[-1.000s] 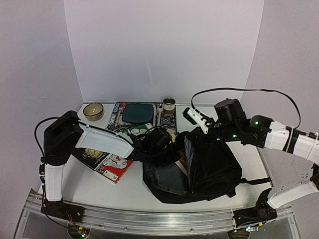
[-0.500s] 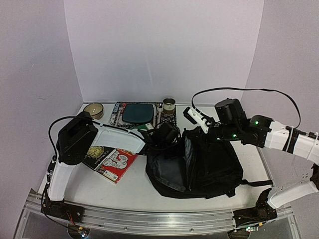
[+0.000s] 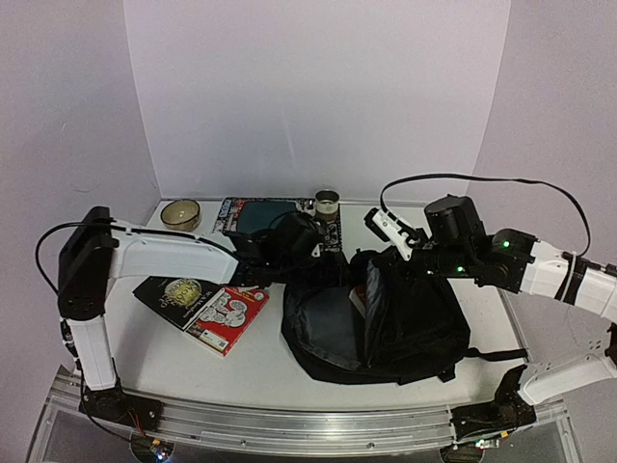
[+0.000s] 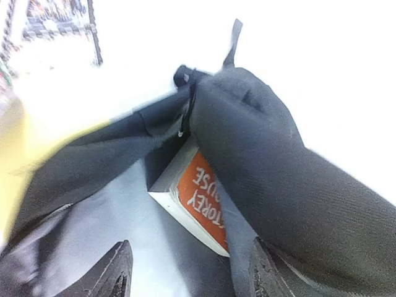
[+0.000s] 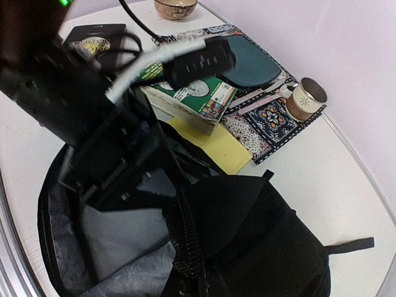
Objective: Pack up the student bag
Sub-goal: Adjust the book in the largest pocket of the bag, then grab the book at the center of the board.
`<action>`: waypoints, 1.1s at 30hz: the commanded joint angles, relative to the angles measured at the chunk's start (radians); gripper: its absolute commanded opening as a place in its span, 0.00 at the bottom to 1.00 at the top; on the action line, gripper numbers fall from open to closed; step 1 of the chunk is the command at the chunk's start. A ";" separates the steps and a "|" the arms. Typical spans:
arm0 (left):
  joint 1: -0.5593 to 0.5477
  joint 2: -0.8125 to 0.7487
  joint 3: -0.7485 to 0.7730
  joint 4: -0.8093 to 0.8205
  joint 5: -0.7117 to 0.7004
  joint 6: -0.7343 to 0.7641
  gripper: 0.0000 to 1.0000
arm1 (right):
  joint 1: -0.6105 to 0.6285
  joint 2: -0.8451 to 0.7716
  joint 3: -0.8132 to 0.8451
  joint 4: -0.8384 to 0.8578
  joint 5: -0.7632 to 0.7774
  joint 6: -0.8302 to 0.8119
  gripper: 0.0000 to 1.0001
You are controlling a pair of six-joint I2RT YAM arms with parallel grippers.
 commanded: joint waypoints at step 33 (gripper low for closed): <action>0.719 -0.152 -0.314 0.011 0.484 0.085 0.95 | 0.002 -0.033 0.018 -0.029 0.056 0.004 0.00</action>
